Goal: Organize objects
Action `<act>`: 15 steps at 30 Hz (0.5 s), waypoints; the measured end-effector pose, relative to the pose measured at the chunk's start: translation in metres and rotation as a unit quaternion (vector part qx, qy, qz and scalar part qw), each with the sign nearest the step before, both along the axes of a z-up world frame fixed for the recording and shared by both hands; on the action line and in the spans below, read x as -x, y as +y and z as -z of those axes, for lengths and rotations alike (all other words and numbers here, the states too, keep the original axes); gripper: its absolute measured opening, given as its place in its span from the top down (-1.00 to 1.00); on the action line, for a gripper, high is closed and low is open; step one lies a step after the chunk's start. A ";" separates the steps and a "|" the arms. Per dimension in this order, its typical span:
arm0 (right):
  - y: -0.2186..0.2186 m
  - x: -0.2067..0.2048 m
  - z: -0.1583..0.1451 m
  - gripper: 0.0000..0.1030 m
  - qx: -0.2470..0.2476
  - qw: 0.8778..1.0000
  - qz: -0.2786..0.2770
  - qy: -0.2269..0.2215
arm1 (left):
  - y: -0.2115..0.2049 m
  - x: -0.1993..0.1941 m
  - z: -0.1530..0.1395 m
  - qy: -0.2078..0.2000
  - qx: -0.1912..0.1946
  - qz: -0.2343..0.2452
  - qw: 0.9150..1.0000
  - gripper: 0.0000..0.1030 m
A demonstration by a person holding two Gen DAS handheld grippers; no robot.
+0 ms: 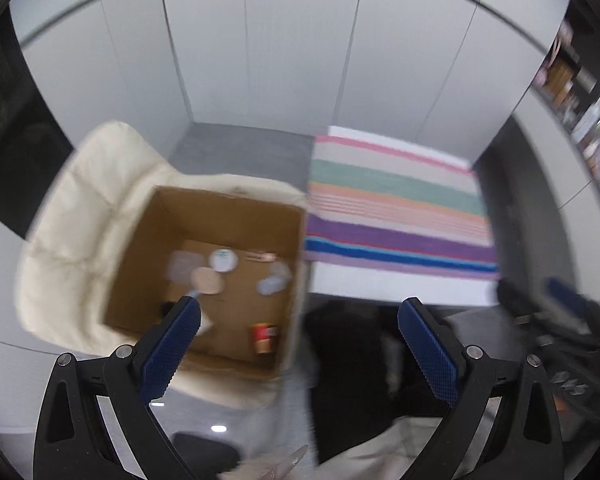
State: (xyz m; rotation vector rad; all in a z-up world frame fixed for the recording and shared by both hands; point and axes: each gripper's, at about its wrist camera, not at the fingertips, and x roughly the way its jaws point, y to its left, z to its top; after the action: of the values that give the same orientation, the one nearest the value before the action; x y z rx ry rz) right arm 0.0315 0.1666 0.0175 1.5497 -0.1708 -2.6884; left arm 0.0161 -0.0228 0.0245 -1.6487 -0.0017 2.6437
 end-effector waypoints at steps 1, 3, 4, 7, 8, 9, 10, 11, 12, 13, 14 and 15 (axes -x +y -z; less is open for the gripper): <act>0.004 -0.005 -0.004 -0.90 -0.007 1.000 0.012 0.002 | 0.004 -0.004 -0.004 0.002 0.018 0.001 1.000 -0.94; 0.013 -0.018 -0.014 -0.90 -0.019 0.999 0.038 0.007 | 0.012 -0.011 -0.011 0.010 0.034 0.011 0.999 -0.94; 0.016 -0.023 -0.017 -0.90 -0.022 0.999 0.046 0.008 | 0.017 -0.015 -0.014 0.013 0.039 0.016 0.999 -0.94; 0.024 -0.033 -0.023 -0.90 -0.020 0.998 0.058 0.004 | 0.029 -0.023 -0.020 0.020 0.048 0.031 0.998 -0.94; 0.026 -0.035 -0.024 -0.90 -0.017 0.998 0.063 0.002 | 0.033 -0.026 -0.021 0.022 0.053 0.036 0.998 -0.94; 0.029 -0.038 -0.023 -0.90 -0.014 0.998 0.066 0.000 | 0.034 -0.027 -0.022 0.023 0.055 0.038 0.998 -0.94; 0.032 -0.040 -0.023 -0.90 -0.012 0.998 0.067 -0.002 | 0.038 -0.030 -0.023 0.024 0.056 0.041 0.997 -0.94; 0.033 -0.042 -0.022 -0.90 -0.011 0.998 0.067 -0.003 | 0.040 -0.031 -0.023 0.023 0.057 0.044 0.997 -0.94; 0.033 -0.045 -0.022 -0.90 -0.014 0.998 0.066 -0.003 | 0.042 -0.032 -0.022 0.022 0.056 0.048 0.997 -0.94; 0.034 -0.048 -0.022 -0.90 -0.017 0.998 0.066 -0.003 | 0.044 -0.033 -0.021 0.020 0.056 0.050 0.997 -0.94; 0.034 -0.050 -0.022 -0.90 -0.021 0.998 0.065 -0.003 | 0.045 -0.034 -0.020 0.017 0.054 0.052 0.997 -0.94; 0.033 -0.051 -0.021 -0.90 -0.023 0.998 0.063 -0.003 | 0.046 -0.034 -0.019 0.016 0.053 0.053 0.997 -0.94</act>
State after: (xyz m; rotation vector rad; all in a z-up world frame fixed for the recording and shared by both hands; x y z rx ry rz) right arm 0.0830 0.1995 0.0389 1.6134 -0.2155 -2.8013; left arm 0.0504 0.0234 0.0433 -1.5858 0.2238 2.6320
